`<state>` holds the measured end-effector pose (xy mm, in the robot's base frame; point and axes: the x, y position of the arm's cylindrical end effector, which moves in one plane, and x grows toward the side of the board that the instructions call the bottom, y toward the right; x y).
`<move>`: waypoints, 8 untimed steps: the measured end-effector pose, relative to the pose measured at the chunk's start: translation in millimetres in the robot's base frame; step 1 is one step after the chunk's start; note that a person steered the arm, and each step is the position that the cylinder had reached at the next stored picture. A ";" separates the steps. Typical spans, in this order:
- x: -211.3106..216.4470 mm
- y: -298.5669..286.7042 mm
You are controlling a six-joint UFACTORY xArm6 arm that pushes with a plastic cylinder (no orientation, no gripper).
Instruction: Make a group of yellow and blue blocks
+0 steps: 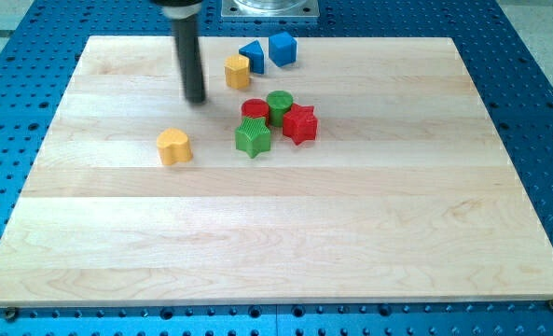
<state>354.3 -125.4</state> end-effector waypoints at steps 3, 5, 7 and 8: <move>102.1 -33.6; 47.0 -88.5; 28.0 -96.0; 82.0 -65.9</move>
<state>436.4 -191.3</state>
